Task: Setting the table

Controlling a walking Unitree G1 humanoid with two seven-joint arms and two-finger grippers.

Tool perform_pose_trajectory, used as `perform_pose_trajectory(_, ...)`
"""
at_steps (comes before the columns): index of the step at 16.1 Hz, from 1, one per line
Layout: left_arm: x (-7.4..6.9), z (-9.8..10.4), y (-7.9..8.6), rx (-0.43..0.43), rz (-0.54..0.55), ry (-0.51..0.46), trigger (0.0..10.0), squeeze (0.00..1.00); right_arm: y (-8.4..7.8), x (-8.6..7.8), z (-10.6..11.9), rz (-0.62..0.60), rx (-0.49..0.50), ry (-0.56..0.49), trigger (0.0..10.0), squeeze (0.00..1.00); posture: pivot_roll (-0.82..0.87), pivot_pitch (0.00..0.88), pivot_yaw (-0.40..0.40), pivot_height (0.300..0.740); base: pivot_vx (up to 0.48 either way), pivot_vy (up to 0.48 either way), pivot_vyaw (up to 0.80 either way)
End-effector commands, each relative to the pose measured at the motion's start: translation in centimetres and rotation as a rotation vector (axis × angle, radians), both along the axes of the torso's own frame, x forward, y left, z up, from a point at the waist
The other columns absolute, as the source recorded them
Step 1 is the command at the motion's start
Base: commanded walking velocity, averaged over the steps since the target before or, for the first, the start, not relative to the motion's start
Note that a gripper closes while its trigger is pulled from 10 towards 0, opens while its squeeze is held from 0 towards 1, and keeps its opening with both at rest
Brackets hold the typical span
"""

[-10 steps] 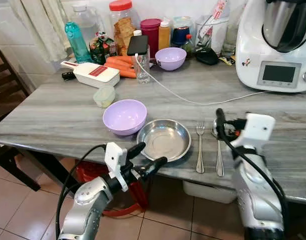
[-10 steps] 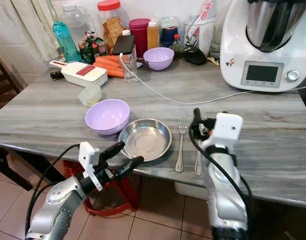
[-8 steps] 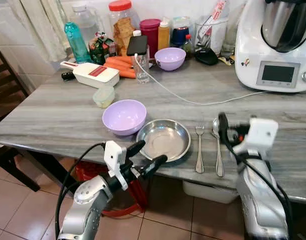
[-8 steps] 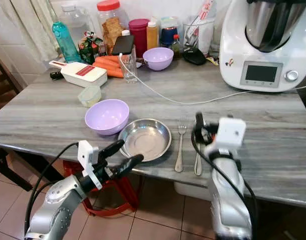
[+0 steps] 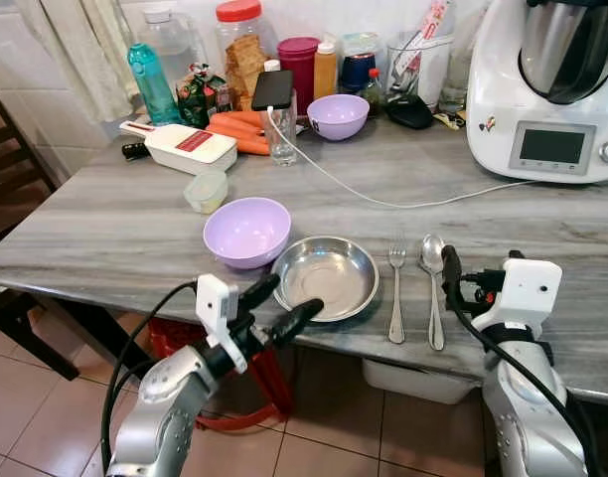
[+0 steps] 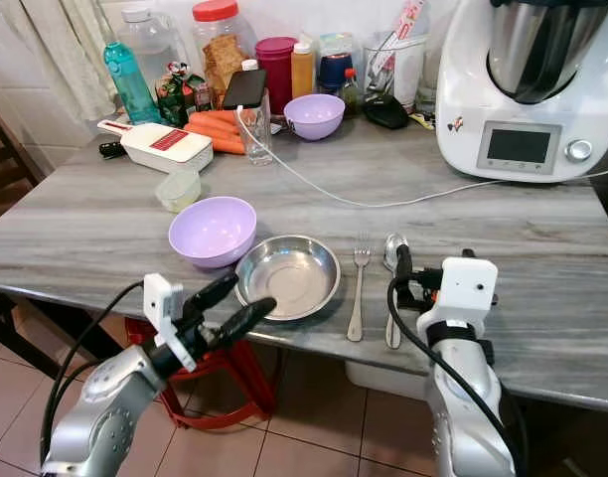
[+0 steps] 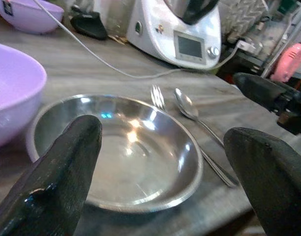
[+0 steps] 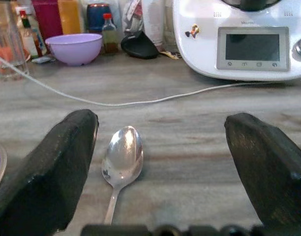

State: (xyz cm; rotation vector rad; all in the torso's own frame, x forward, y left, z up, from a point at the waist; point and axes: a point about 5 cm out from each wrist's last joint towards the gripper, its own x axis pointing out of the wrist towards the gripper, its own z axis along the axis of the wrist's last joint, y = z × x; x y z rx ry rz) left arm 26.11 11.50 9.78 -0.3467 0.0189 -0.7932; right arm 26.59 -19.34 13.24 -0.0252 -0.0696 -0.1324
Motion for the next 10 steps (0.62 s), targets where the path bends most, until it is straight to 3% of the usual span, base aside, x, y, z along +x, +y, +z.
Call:
perform_pose_trajectory(1, 0.6, 0.0, 0.8, 0.033, 0.076, 0.002, 10.0, 0.00, 0.4, 0.3, 0.5, 0.001, -0.006, -0.009, 10.0, 0.00, -0.17, 0.010, 0.099, 0.740, 0.000, 0.000, 0.00)
perform_pose_trajectory(2, 1.5, 0.1, 1.7, 0.098, 0.232, -0.038, 10.0, 0.00, 0.8, 0.4, 0.5, 0.034, -0.040, -0.022, 10.0, 0.00, -0.17, 0.000, 0.097, 0.740, 0.000, 0.000, 0.00)
perform_pose_trajectory(4, 2.4, 0.7, 2.9, 0.146, 0.404, -0.080, 10.0, 0.00, 0.7, 0.2, 0.3, 0.009, -0.019, -0.016, 10.0, 0.00, -0.17, 0.000, 0.093, 0.740, 0.000, 0.000, 0.00)
perform_pose_trajectory(6, 2.9, 1.0, 3.9, 0.159, 0.524, -0.075, 10.0, 0.00, 0.7, -0.1, -0.1, 0.030, 0.001, 0.018, 10.0, 0.00, -0.16, 0.000, 0.086, 0.740, 0.000, 0.000, 0.00)
perform_pose_trajectory(10, 2.4, 0.4, 4.6, 0.208, 0.645, -0.067, 10.0, 0.00, 0.3, -0.5, 0.3, 0.030, -0.008, -0.023, 10.0, 0.00, -0.16, 0.000, 0.083, 0.740, 0.000, 0.000, 0.00)
